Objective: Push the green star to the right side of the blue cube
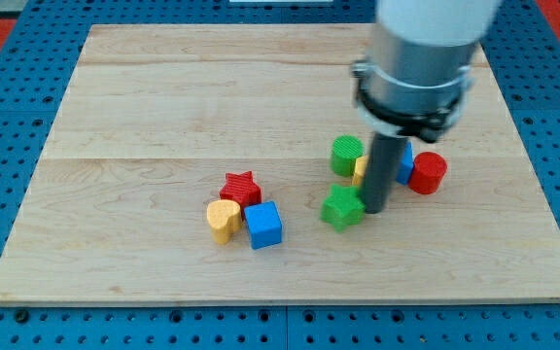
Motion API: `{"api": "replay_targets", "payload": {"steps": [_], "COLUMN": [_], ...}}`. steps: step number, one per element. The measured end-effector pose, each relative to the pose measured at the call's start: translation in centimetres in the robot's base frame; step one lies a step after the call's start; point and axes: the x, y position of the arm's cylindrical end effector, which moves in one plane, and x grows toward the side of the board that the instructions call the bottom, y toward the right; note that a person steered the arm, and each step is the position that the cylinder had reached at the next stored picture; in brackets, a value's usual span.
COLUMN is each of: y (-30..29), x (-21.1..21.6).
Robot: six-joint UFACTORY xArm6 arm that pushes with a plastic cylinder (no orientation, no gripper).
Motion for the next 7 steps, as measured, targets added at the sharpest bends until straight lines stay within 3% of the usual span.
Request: {"api": "replay_targets", "payload": {"steps": [3, 5, 7], "y": [-1.8, 6.2, 5.4], "x": [0.6, -3.8, -6.5]}}
